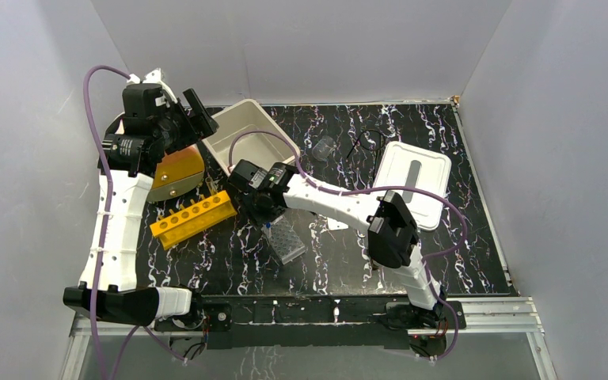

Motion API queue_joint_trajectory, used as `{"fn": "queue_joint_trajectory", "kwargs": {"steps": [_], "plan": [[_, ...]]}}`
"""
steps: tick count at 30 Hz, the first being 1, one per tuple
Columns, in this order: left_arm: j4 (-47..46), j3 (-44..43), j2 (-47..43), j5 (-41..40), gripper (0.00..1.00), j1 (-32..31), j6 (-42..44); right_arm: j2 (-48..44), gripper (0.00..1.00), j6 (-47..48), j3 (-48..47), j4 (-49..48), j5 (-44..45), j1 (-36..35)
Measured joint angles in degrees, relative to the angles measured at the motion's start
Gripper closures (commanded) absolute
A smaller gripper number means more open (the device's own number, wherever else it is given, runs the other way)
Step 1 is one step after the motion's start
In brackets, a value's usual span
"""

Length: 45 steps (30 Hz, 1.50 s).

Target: Organize the chemistry lab equipment

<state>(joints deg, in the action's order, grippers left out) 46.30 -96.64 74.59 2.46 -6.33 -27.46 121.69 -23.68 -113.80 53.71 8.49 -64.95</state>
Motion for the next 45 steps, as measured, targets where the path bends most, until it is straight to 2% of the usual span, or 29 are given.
{"fn": "queue_joint_trajectory", "kwargs": {"steps": [5, 12, 16, 20, 35, 42, 45], "plan": [[0.00, 0.48, -0.15, 0.17, 0.21, 0.00, 0.00, -1.75, 0.42, -0.07, 3.19, -0.26, -0.13, 0.00], [0.00, 0.61, -0.17, 0.52, 0.21, 0.00, 0.00, -2.25, 0.55, 0.66, 5.92, -0.31, -1.49, 0.00], [0.00, 0.61, -0.17, 0.59, 0.21, 0.00, 0.00, -2.25, 0.67, 1.66, 6.01, -0.48, -1.97, 0.00], [0.00, 0.61, -0.17, 0.59, 0.21, 0.00, -0.02, -2.25, 0.71, 2.71, 5.92, -0.81, -2.25, 0.00], [0.00, 0.66, -0.17, 0.57, 0.21, 0.00, 0.00, -1.86, 0.72, 4.15, 3.37, -1.11, -0.87, 0.00], [-0.02, 0.68, -0.17, 0.61, 0.21, 0.00, 0.02, -1.77, 0.60, 4.24, 3.10, -1.66, -1.25, 0.00], [-0.02, 0.72, -0.22, 0.81, 0.21, 0.00, 0.02, -3.98, 0.58, 4.57, 6.25, -4.26, -2.34, 0.02]]}}
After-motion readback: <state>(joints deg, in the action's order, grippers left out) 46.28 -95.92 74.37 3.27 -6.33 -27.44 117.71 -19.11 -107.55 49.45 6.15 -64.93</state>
